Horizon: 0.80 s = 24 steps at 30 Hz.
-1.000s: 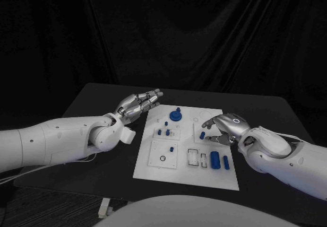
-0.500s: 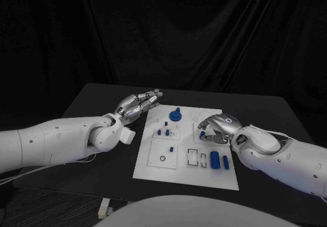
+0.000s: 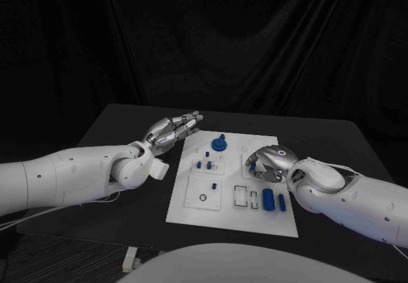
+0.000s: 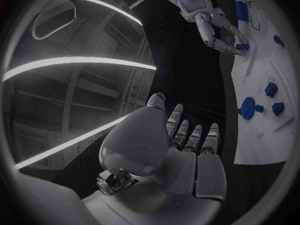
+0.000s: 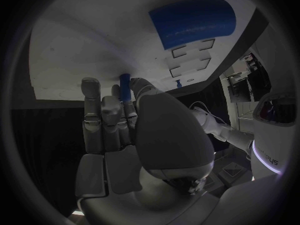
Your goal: Assemble the parts on the task board
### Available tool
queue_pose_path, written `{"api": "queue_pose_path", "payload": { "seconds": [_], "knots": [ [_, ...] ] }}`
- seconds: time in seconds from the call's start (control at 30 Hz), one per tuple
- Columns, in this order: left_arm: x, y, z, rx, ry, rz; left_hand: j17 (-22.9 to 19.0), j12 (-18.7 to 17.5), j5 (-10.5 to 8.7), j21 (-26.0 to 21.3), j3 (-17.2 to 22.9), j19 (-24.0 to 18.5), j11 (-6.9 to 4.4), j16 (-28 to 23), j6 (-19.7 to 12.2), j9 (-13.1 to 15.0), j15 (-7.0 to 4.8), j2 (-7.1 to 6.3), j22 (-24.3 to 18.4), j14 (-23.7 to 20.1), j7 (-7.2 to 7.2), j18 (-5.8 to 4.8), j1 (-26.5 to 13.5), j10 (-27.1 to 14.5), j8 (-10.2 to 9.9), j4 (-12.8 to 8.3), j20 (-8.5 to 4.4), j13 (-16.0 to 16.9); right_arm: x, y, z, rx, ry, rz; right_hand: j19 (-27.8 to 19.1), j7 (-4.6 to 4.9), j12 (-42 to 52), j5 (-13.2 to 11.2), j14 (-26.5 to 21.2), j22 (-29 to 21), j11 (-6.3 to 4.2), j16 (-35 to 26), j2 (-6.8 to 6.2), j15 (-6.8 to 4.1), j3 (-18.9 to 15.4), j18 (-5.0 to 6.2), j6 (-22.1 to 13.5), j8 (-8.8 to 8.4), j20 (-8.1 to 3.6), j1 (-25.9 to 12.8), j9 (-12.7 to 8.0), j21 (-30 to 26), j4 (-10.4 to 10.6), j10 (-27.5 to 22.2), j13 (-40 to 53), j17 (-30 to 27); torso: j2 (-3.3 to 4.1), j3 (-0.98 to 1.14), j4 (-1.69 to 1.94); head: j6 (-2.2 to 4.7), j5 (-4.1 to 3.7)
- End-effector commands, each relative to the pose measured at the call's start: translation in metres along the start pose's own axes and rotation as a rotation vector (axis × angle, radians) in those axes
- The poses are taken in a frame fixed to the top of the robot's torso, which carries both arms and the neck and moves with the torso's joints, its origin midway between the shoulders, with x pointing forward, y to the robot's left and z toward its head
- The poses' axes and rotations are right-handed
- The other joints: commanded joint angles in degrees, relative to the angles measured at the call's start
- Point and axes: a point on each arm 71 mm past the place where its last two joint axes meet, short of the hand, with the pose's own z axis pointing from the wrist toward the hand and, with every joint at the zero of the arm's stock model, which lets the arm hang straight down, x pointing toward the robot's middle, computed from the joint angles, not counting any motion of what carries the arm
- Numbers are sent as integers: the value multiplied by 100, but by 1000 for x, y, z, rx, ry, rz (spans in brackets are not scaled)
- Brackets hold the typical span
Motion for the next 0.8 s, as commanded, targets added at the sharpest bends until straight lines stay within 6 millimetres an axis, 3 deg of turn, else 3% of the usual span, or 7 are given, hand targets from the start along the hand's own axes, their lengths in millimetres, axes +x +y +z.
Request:
{"api": "queue_pose_path", "payload": {
  "seconds": [0.03, 0.3, 0.6, 0.67, 0.7, 0.8],
  "knots": [
    [2, -1, 0, 21, 9, -15, 8, 16, 20, 21, 7, 33, 43, 28, 39, 9, 24, 30, 7, 5, -2, -29, 52, 13, 27, -4, 1, 8, 2, 0, 0, -3, 13, 4, -51, 7, -4, 21, -48, 376, -14, -7, -74, 12, 63, -32, 114, 55, 10, -25, 32, 59, -13, 116, -9, 1, 1, 0, 0, -1, -6],
    [2, 0, 1, 19, 12, -17, 8, 16, 21, 25, 9, 42, 45, 30, 41, 9, 27, 30, 26, 6, 0, -29, 58, 13, 29, -6, 2, 8, 0, 2, -2, -17, -10, 9, -90, -34, 80, 4, -69, 377, -99, -25, -85, -54, 218, -21, 402, 204, -40, 38, 189, 137, -189, 456, 28, -28, -1, 0, -1, -1, 6],
    [2, 0, 1, 16, 13, -18, 8, 20, 23, 27, 12, 46, 47, 30, 48, 10, 30, 32, 27, 5, 2, -29, 66, 13, 31, -8, 3, 9, -3, 4, -6, -32, -51, 15, -91, -54, 106, -241, -40, 385, -132, -8, -37, -84, 284, -30, 492, 261, -74, 84, 315, 264, -346, 577, 60, -12, 1, -2, -4, -1, 37],
    [2, 0, 0, 15, 13, -18, 8, 22, 26, 29, 14, 50, 49, 31, 66, 12, 31, 34, 33, 5, 3, -29, 72, 13, 35, -9, 3, 9, -4, 3, -7, -32, -57, 16, -129, -59, 66, -786, -47, 383, -129, -27, -29, -93, 462, -35, 474, 239, -83, 113, 384, 320, -428, 589, 60, -31, 0, -2, -2, -1, 42],
    [2, 0, 0, 14, 13, -18, 8, 22, 26, 29, 14, 50, 49, 31, 66, 12, 31, 34, 33, 5, 3, -29, 72, 13, 35, -9, 3, 9, -5, 3, -8, -32, -59, 17, -140, -54, 56, -944, -44, 383, -133, -25, -44, -91, 554, -34, 476, 232, -85, 104, 405, 344, -440, 603, 61, -27, 0, -2, -2, -1, 47],
    [2, 0, 0, 12, 13, -19, 9, 25, 30, 32, 19, 55, 55, 35, 110, 17, 33, 37, 35, 6, 9, -31, 83, 13, 44, -12, 3, 9, -6, 3, -10, -32, -67, 18, -157, -53, 57, -1018, -47, 381, -138, -35, -70, -92, 664, -31, 497, 233, -87, 88, 438, 365, -463, 638, 69, -40, -2, -1, -3, -1, 60]
  ]
}}
